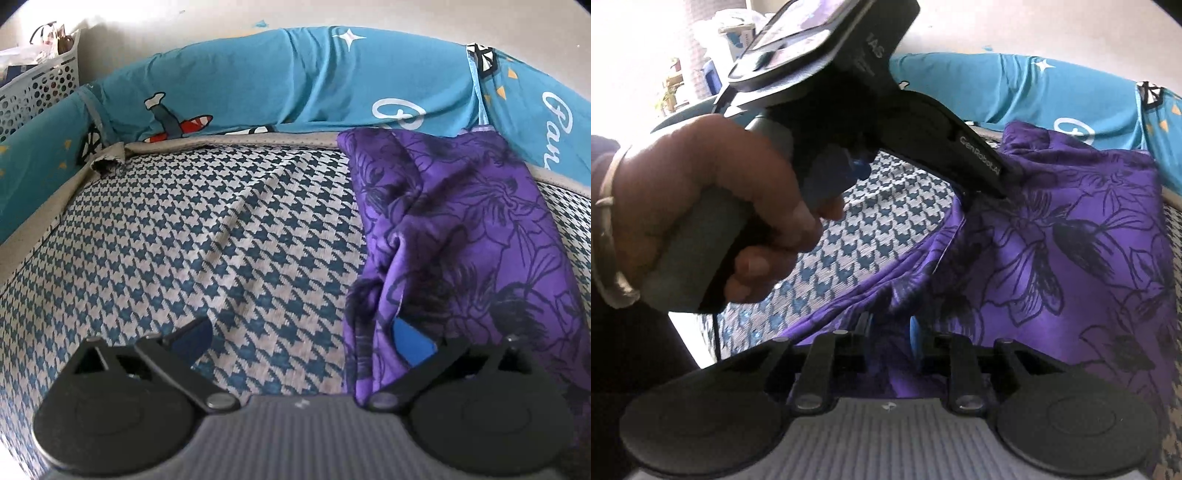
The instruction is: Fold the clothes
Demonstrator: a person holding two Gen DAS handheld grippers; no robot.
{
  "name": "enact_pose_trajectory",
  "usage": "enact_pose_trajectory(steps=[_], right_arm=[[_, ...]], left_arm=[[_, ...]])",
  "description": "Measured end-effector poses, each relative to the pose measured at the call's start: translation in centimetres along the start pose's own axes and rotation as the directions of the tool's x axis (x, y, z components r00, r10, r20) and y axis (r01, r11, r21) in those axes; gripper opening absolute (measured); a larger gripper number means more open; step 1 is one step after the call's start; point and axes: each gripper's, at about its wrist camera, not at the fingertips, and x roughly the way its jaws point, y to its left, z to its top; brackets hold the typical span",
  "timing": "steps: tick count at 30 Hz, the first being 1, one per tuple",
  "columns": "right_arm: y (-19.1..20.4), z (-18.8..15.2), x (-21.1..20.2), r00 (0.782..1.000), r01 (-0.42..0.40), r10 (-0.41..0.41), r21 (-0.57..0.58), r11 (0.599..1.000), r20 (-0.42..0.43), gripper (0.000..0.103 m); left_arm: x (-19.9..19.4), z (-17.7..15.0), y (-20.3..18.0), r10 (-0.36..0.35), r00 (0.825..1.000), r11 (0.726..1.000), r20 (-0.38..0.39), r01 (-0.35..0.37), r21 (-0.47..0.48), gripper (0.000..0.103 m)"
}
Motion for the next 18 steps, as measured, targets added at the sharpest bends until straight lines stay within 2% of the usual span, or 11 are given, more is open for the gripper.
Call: enact_pose_trajectory(steps=[9, 18], right_arm=[[-0.3, 0.0, 0.1, 1.000, -0.020, 0.020, 0.016, 1.000, -0.015, 0.023], [-0.9, 0.2, 0.5, 0.999, -0.037, 0.038, 0.063, 0.997, -0.013, 0.024]], left_arm=[[-0.5, -0.4, -1.7, 0.064, 0.997, 0.994, 0.042, -0.067, 0.080, 0.103], [-1.7, -0.6, -4.4, 0.138, 0.983, 0.968, 0.124, -0.161, 0.194, 0.103]])
